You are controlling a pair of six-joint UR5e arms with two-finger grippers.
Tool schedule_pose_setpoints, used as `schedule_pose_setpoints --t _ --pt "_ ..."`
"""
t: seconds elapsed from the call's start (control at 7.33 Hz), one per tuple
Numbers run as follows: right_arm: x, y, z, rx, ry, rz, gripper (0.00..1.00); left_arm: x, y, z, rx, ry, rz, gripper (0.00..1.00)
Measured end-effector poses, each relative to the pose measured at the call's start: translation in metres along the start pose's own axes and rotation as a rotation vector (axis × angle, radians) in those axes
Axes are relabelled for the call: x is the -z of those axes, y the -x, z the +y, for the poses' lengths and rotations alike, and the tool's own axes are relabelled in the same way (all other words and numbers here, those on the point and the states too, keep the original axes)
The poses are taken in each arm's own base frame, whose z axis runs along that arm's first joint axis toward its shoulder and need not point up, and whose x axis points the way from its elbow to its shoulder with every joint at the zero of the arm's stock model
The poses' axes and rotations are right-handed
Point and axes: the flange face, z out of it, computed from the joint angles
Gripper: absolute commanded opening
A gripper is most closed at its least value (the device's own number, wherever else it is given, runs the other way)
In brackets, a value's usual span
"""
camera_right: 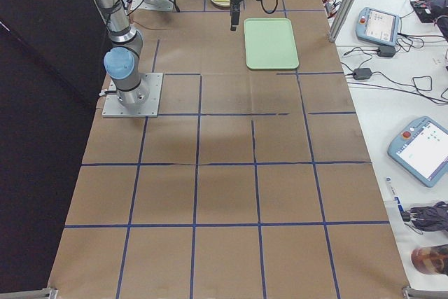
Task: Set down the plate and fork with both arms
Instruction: 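Lower the left gripper to the rim of the white plate, then close the left gripper on the plate rim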
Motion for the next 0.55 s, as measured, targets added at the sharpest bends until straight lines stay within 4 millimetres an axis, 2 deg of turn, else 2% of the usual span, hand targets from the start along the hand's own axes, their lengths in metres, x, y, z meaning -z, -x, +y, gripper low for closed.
schedule_pose_setpoints --t 0.27,0.55 --pt "0.0 0.0 0.0 0.0 0.0 0.0 1.0 -0.026 0.005 -0.008 0.006 0.034 0.019 0.88" --pt "0.0 0.0 0.0 0.0 0.0 0.0 1.0 -0.039 0.006 -0.011 0.008 0.056 0.037 0.78"
